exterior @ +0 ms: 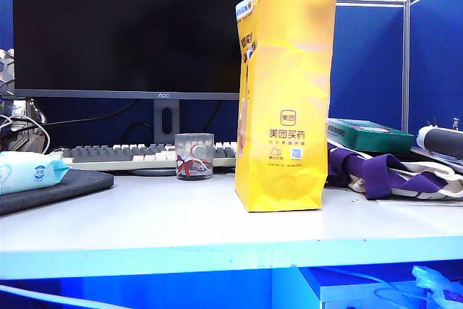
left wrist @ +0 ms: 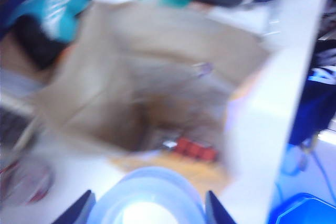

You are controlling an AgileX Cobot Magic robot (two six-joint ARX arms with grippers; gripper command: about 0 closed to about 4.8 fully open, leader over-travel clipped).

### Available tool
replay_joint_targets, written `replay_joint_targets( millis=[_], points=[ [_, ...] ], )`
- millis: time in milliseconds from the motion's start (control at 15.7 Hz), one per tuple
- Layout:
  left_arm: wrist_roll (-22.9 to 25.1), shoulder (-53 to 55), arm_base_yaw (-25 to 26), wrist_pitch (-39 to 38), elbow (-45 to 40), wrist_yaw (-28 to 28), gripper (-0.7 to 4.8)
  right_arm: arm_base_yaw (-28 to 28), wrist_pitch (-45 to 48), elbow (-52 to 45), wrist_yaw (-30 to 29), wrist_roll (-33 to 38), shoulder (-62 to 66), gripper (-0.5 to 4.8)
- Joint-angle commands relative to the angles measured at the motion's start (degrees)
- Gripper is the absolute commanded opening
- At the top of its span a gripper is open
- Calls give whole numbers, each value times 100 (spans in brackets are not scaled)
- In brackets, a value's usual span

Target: Pick up the transparent tape and throw it into the yellow paper bag.

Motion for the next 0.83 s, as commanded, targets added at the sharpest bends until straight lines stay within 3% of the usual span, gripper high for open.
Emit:
replay_joint_targets(
  millis=[64, 381, 572, 826],
  points=[
    [87, -33, -177, 251, 22, -4, 274, 9, -26, 385, -66, -31, -20, -1],
    [70, -24, -269, 1300, 26, 149, 274, 7, -319, 439, -57, -205, -20, -1],
    [-205, 79, -267, 2267, 26, 348, 274, 2, -319, 439, -52, -313, -13, -1],
    [-330, 516, -258, 2498, 26, 400, 274, -13, -313, 439, -50, -339, -11, -1]
  ],
)
